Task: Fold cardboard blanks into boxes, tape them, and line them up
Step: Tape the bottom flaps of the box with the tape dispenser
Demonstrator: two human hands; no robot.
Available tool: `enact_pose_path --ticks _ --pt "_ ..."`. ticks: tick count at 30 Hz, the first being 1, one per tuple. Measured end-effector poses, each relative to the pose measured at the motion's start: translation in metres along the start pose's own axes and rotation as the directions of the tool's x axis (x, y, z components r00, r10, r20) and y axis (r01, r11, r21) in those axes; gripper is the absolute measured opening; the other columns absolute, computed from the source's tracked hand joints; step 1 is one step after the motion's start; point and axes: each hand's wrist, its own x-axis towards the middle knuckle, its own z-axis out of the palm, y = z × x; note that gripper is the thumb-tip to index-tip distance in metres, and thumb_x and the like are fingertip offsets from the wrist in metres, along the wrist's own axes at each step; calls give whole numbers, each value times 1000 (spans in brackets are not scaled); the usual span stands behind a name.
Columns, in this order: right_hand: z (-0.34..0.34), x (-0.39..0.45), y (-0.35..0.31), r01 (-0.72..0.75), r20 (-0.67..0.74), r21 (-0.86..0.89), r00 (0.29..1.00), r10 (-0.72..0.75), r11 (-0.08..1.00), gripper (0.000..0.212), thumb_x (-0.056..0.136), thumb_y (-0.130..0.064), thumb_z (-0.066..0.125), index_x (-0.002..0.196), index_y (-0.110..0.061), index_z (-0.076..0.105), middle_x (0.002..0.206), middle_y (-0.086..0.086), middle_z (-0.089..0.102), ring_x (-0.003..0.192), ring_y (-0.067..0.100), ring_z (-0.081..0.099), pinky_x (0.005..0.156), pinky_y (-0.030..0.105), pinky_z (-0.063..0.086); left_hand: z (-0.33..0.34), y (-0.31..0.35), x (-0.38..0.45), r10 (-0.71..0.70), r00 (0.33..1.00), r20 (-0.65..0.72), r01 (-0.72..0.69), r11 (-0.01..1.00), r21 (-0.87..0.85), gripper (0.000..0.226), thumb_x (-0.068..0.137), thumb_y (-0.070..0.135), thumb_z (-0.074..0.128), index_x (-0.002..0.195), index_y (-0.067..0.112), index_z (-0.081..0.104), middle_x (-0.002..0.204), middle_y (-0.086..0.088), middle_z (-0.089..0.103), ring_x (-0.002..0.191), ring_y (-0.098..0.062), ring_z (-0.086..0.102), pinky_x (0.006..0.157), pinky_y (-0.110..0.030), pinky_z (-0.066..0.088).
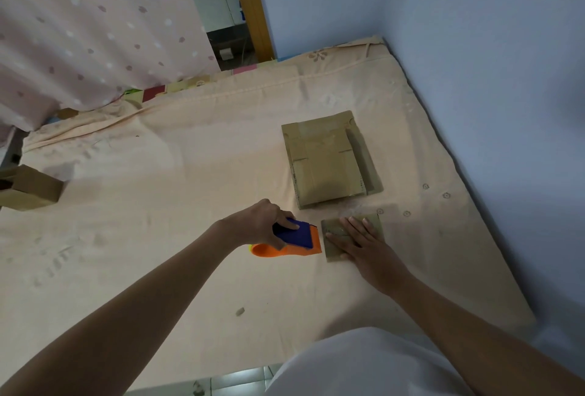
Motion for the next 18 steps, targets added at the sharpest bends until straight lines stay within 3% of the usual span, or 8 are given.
enact_pose_path --ticks 10,18 --pt "1 2 -3 -10 -13 5 1000 10 1000 59 96 -33 50 153 -32 36 159 13 34 149 27 30 124 42 9 -6 -1 18 -36 998 49 37 999 -15 49 84 30 73 131 25 64 117 4 70 93 -11 56 73 -17 42" --pt "-2 1 -4 1 -33 11 999 -1 1000 62 94 -32 57 153 -31 37 158 14 37 147 29 33 123 47 21 -11 -3 23 -88 993 78 92 995 -46 40 83 29 76 122 20 71 105 3 74 89 -12 62 73 -17 49"
